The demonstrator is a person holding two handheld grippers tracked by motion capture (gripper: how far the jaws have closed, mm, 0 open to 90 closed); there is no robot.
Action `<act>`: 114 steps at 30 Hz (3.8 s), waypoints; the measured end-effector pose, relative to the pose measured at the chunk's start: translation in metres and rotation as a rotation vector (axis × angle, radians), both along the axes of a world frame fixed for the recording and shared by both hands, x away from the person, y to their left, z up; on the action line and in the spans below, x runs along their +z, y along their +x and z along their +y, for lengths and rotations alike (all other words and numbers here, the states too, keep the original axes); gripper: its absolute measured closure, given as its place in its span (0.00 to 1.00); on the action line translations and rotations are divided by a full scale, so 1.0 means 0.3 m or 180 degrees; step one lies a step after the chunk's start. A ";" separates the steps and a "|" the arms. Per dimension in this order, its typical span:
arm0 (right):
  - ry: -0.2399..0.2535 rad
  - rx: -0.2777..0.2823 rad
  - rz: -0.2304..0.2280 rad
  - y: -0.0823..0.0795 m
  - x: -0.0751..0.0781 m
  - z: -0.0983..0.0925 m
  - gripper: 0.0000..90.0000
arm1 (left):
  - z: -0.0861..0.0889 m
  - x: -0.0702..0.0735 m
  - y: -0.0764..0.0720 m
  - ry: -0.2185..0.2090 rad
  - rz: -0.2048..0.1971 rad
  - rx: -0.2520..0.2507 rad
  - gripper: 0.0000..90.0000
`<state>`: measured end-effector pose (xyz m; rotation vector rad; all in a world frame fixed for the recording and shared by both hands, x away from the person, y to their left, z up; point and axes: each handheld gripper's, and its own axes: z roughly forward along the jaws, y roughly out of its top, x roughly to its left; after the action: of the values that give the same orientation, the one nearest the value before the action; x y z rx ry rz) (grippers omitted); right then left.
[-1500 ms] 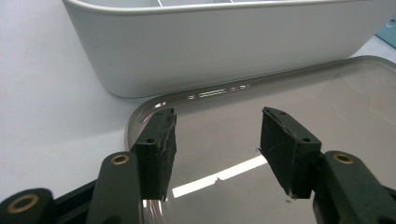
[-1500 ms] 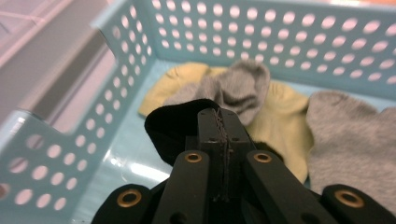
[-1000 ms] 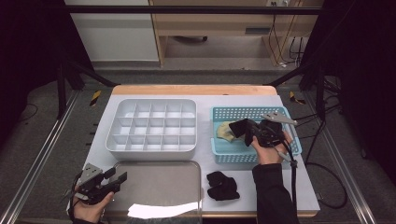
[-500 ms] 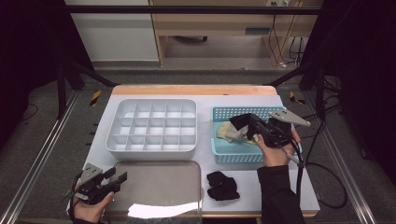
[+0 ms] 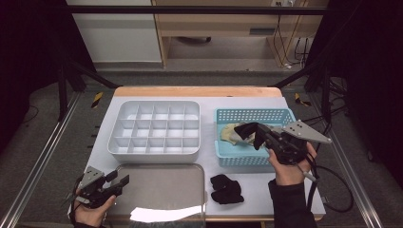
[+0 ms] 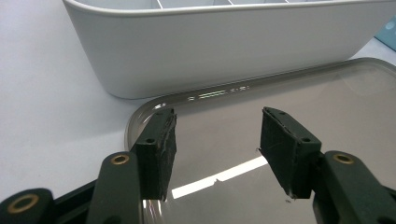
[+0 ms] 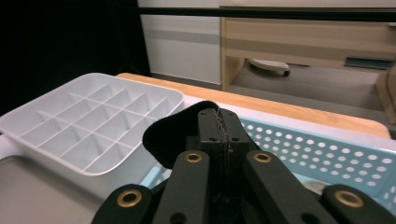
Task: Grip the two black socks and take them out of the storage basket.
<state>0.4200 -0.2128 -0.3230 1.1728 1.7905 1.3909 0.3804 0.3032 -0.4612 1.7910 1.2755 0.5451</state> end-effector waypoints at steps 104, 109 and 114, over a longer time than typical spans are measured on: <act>-0.0491 0.0775 0.0867 -0.091 -0.389 0.179 0.95 | -0.214 0.157 0.010 -0.0058 -0.0149 -0.0408 0.56; -0.0332 0.0697 0.0731 -0.091 -0.355 0.161 0.95 | -0.259 0.157 0.014 -0.0003 -0.0139 -0.0503 0.56; -0.0375 0.0651 0.0663 -0.083 -0.334 0.184 0.95 | -0.375 0.160 0.008 0.0058 -0.0164 -0.0758 0.56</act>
<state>0.3952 -0.1576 -0.4231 1.1327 2.1598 1.2918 0.3828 0.1907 -0.4131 1.8995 1.0075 0.4664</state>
